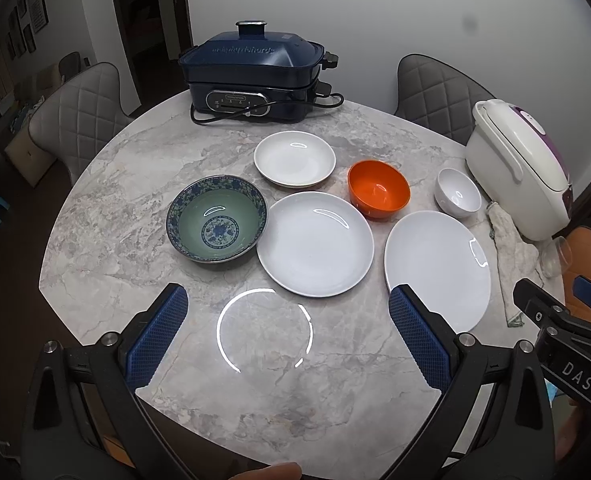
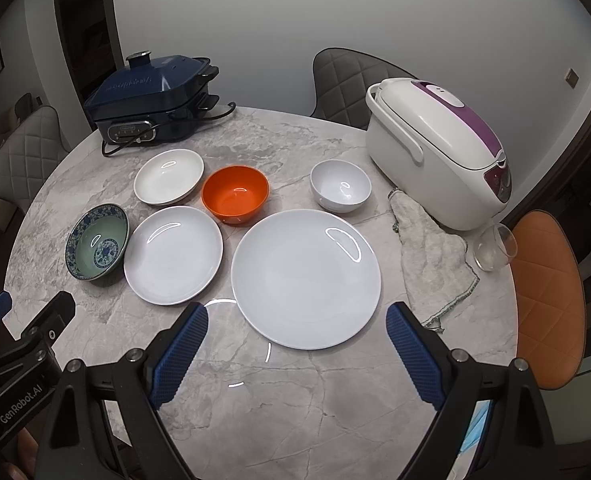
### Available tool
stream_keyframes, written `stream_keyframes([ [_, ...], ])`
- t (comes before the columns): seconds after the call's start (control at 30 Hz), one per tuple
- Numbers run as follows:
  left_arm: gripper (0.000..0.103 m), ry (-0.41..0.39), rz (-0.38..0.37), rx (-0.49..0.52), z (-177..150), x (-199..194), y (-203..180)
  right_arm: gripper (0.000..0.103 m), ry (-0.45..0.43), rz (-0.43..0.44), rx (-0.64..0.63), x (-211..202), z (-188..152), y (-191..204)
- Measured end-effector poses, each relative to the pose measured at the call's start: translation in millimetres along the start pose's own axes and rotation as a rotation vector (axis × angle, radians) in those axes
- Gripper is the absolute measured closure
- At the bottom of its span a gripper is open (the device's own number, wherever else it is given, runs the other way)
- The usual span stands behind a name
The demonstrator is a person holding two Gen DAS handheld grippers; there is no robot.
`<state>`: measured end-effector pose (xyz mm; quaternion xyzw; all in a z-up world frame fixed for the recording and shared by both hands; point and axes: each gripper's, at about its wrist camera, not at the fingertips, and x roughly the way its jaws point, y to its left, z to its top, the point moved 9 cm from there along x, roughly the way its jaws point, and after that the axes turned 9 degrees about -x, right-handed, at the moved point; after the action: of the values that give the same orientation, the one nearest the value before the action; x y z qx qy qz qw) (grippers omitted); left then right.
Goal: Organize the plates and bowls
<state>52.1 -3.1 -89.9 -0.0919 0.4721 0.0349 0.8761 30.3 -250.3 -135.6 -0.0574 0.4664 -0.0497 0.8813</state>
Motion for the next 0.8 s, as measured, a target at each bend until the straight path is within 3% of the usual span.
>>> stream_keyframes([
  [0.8, 0.001, 0.012, 0.001, -0.003, -5, 14, 1, 0.010, 0.008, 0.003, 0.000, 4, -1, 4],
])
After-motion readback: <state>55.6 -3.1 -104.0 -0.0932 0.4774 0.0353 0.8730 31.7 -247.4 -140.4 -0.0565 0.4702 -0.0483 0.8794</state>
